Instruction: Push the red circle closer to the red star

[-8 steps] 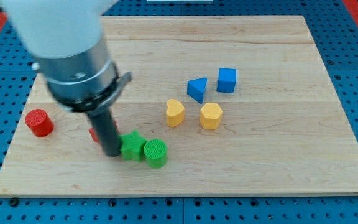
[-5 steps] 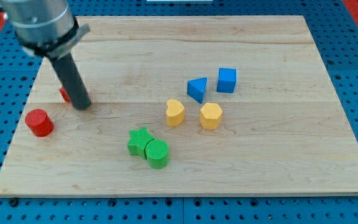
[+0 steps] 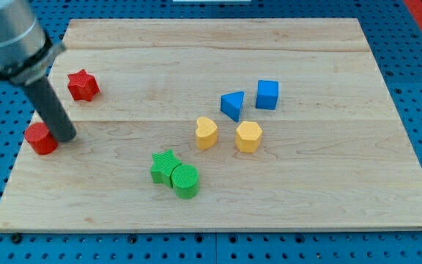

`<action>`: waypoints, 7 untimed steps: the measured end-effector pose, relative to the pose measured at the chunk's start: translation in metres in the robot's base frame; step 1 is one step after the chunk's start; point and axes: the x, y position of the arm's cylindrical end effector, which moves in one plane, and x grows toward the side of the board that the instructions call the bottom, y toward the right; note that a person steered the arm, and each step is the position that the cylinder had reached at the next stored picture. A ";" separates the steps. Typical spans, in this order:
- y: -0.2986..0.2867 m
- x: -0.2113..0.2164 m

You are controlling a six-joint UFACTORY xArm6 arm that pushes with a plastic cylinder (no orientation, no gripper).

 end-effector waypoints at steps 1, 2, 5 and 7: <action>-0.002 0.067; -0.075 0.085; -0.047 0.008; -0.018 -0.010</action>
